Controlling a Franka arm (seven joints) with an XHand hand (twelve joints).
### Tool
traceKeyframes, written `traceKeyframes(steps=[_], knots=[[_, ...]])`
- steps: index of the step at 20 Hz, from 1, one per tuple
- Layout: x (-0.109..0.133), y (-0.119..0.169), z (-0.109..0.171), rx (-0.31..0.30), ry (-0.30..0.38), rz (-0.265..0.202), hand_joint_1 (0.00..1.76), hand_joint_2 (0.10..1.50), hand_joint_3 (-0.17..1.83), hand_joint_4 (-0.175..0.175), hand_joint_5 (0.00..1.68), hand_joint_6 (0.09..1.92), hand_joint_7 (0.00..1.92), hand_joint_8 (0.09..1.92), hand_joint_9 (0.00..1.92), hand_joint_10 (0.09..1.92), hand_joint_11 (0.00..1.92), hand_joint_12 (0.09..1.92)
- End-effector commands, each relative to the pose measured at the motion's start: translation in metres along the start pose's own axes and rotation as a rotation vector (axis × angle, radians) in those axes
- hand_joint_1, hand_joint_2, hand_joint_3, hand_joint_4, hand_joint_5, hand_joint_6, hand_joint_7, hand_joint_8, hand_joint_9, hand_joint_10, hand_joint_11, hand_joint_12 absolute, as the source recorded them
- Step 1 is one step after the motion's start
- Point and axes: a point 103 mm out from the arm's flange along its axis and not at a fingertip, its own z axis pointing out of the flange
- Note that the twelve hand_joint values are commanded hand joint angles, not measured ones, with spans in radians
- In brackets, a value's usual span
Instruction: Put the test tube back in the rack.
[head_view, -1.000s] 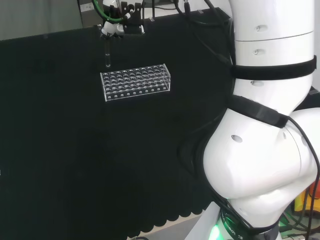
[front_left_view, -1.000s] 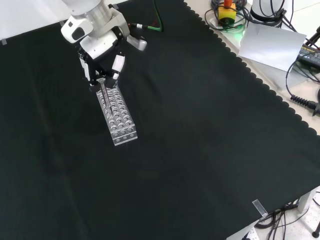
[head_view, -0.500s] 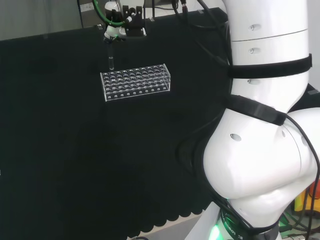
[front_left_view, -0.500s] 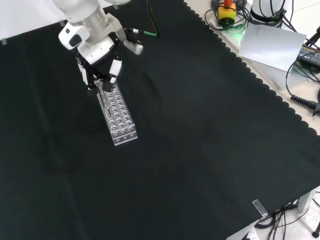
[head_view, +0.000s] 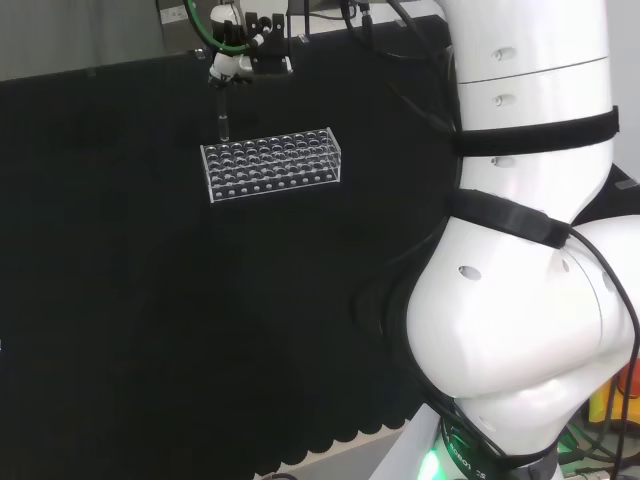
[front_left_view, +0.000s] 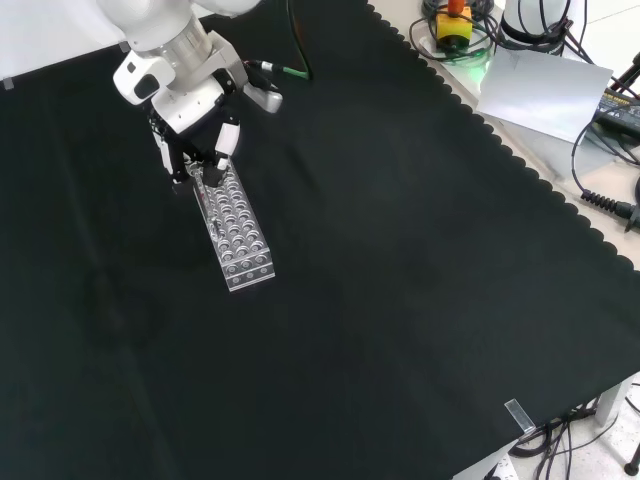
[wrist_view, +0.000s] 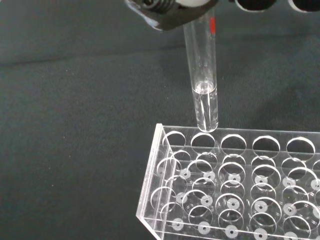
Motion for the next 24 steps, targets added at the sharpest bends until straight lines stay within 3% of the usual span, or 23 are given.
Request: traceKeyframes(steps=[1,24], knots=[[0.002,0.002,0.006,0.013,-0.01,-0.005,1.23,1.02,-0.17,-0.175,1.52,0.09,1.8,0.31,1.68,0.35,1.22,0.93],[0.002,0.003,0.034,0.071,-0.022,-0.016,1.23,1.02,-0.17,-0.175,1.52,0.09,1.8,0.31,1.68,0.35,1.22,0.93]])
